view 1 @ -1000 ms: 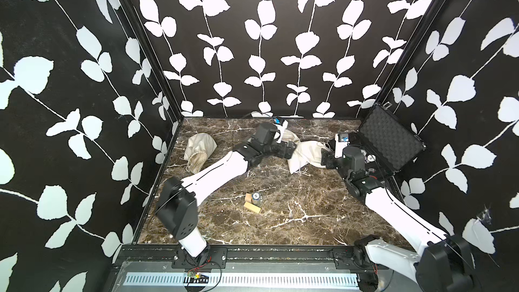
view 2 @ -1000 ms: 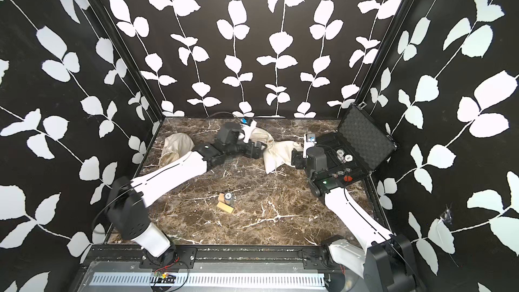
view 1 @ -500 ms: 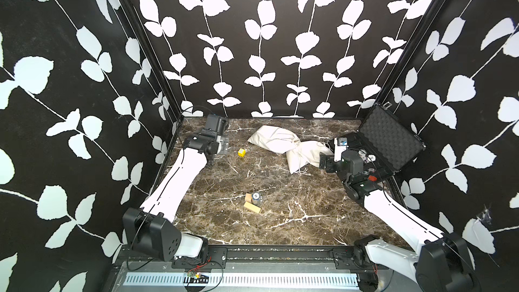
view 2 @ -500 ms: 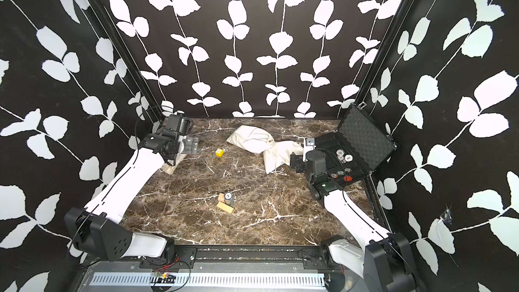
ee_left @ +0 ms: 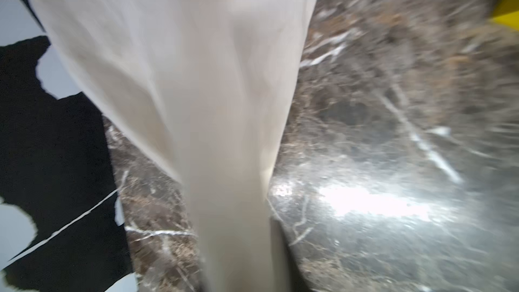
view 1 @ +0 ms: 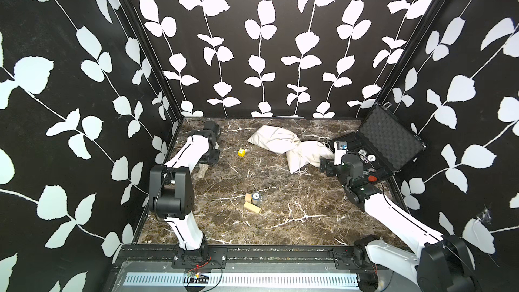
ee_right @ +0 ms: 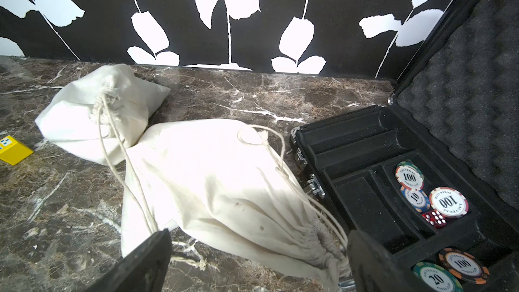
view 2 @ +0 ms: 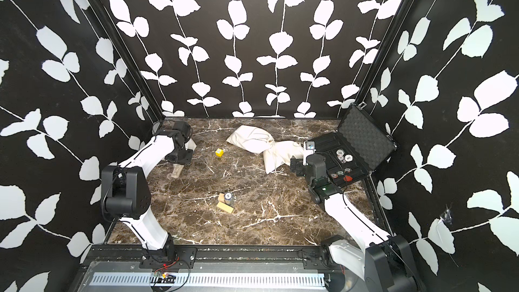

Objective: Close the soil bag
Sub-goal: Pick up the soil bag from the center of the board, then place the soil bag at the center of the board.

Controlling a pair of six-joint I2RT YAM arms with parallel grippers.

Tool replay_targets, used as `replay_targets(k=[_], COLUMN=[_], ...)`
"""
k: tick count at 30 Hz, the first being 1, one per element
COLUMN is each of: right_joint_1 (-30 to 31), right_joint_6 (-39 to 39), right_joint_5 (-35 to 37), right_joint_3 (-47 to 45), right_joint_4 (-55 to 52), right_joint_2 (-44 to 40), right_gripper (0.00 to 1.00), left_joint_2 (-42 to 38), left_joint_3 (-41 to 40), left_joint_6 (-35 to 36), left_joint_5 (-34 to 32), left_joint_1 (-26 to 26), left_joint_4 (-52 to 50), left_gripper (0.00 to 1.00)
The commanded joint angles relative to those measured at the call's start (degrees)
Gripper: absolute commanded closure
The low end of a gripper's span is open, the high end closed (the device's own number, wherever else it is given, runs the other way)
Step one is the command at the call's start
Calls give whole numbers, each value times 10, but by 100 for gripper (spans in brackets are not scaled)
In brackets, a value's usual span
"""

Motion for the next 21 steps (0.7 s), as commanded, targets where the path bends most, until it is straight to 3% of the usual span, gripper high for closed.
replay_targets(k=[1, 5, 11, 16, 21], right_joint_1=[-1, -1, 0, 0, 2], right_joint_6=[2, -1, -6, -13, -12], right_joint_5=[-6, -20, -61, -108, -189], right_joint_3=[1, 7, 22, 26, 35], right_joint_4=[15, 3, -31, -42, -41], right_joint_2=[-21, -34, -61, -83, -76], right_gripper=[0, 0, 0, 0, 1], left_joint_2=[-93, -159, -216, -246, -225], left_joint_3=[15, 22, 74, 51, -26], left_joint_6=[-7, -34, -86, -155, -259], left_joint_5=[101, 177, 235, 222, 246], left_joint_1=[0, 0, -13, -105, -179], left_joint_4=[25, 52, 72, 153, 314], left_gripper=[100, 100, 100, 100, 100])
